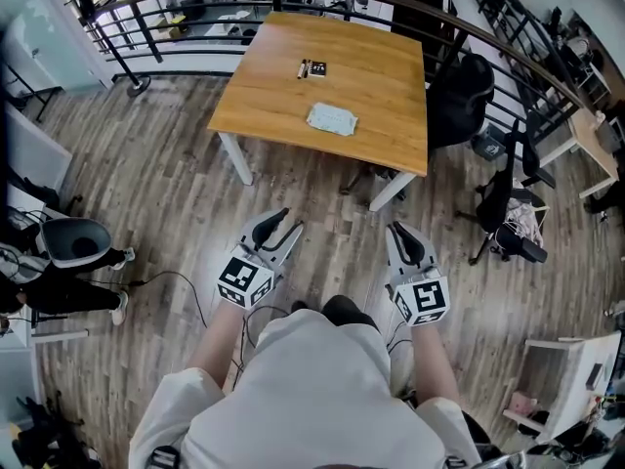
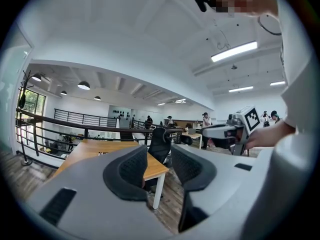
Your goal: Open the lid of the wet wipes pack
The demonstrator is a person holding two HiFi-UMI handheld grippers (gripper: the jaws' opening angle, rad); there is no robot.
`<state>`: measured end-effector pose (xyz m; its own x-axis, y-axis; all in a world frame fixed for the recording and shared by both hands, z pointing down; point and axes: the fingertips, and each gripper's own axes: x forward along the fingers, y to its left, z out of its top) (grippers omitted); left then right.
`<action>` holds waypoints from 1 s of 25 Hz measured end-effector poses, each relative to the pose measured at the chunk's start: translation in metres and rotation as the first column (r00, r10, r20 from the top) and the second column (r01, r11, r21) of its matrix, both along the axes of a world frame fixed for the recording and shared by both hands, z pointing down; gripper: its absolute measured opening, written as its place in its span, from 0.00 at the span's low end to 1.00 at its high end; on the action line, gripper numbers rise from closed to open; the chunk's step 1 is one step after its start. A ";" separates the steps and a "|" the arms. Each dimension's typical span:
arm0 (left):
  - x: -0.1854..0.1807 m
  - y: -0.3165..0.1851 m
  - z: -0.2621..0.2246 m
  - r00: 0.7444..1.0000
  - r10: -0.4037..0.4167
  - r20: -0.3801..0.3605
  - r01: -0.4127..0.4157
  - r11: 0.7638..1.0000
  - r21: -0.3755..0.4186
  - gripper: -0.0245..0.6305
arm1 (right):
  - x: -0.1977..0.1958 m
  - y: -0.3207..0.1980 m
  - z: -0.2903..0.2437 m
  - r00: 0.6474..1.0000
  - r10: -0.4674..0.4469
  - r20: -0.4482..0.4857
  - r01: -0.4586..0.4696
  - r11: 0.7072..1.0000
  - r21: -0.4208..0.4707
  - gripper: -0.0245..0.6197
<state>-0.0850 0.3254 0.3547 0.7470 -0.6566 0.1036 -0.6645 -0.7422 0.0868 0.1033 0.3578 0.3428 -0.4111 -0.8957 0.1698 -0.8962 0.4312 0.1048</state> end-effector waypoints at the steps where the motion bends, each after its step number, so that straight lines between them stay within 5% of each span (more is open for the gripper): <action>1: -0.002 -0.002 0.001 1.000 -0.001 -0.001 0.001 1.000 -0.002 0.26 | -0.002 -0.001 0.000 1.000 0.001 0.000 -0.001 1.000 -0.002 0.09; 11: 0.000 -0.038 0.014 1.000 -0.004 0.009 0.004 1.000 -0.026 0.28 | -0.002 -0.044 0.014 1.000 -0.015 -0.007 0.014 0.999 -0.034 0.09; 25: 0.032 -0.148 0.027 0.997 -0.064 0.038 0.066 0.996 -0.060 0.30 | 0.025 -0.168 0.030 0.995 -0.097 -0.014 0.095 0.992 -0.084 0.09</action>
<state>-0.0527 0.1777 0.3818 0.6978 -0.6956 0.1712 -0.7149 -0.6912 0.1055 0.1287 0.1896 0.3729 -0.4908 -0.8346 0.2501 -0.8483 0.5232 0.0812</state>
